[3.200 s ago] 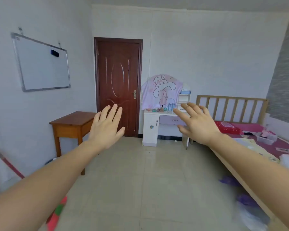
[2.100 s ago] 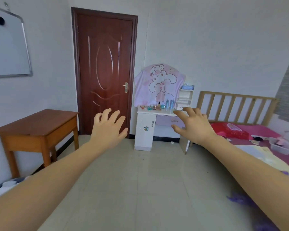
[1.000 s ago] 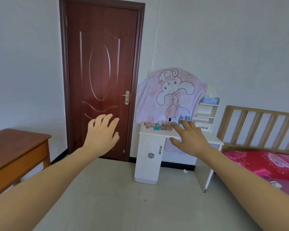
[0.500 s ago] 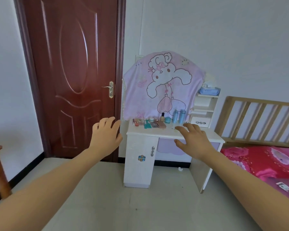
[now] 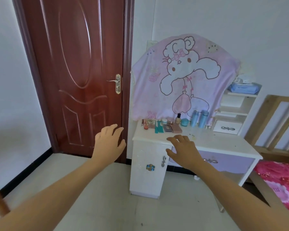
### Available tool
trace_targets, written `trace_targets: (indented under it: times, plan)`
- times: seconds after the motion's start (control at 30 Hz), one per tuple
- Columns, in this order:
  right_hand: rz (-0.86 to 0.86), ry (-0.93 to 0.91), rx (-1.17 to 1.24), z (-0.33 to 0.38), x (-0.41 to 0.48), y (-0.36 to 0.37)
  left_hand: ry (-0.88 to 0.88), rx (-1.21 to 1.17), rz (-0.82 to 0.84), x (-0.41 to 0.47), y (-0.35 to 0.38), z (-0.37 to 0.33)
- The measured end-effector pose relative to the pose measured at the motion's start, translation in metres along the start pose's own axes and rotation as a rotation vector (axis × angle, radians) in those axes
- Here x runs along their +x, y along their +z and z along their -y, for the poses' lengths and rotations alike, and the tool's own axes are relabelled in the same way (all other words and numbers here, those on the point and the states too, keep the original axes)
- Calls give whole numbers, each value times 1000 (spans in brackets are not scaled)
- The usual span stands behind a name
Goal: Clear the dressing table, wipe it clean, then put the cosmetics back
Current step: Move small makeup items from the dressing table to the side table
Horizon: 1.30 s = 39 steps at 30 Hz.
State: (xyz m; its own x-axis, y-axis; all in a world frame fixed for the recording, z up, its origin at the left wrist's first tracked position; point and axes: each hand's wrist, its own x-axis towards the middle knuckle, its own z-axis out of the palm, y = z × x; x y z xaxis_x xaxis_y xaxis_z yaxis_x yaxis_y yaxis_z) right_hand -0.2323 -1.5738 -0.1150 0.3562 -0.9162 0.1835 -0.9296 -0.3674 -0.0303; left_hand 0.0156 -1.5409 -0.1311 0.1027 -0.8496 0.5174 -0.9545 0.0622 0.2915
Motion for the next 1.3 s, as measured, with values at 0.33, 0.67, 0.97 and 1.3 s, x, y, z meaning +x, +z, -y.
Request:
trace_targets:
  times: [0.33, 0.67, 0.97, 1.3]
  plan:
    - [-20, 20, 23, -14, 170, 36, -75, -56, 64, 142, 85, 65]
    - [77, 144, 161, -71, 248, 113, -39, -103, 220, 225, 198, 67]
    - [131, 192, 304, -143, 325, 169, -183, -192, 341, 292, 311, 38]
    - [314, 193, 359, -171, 383, 240, -376, -130, 548, 286, 402, 79]
